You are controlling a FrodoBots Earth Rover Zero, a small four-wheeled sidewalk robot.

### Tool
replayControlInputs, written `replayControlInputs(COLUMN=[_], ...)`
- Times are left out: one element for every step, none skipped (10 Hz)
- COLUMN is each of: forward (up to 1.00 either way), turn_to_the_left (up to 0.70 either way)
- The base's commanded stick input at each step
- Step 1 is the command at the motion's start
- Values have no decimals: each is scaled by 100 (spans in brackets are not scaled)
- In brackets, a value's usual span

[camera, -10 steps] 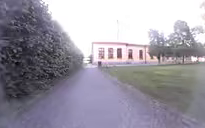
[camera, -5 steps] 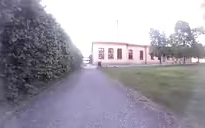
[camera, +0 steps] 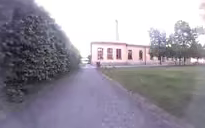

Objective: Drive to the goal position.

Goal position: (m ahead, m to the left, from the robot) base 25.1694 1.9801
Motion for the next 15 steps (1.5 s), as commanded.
replayControlInputs(forward=[85, 85, 85, 85, 85, 85, 85, 85, 85, 85, 85, 85, 85, 85, 85], turn_to_the_left=[0, 27, 27, 27, 27, 27, 17, 5, 0, 0, 0, 0, 0, 0, 0])
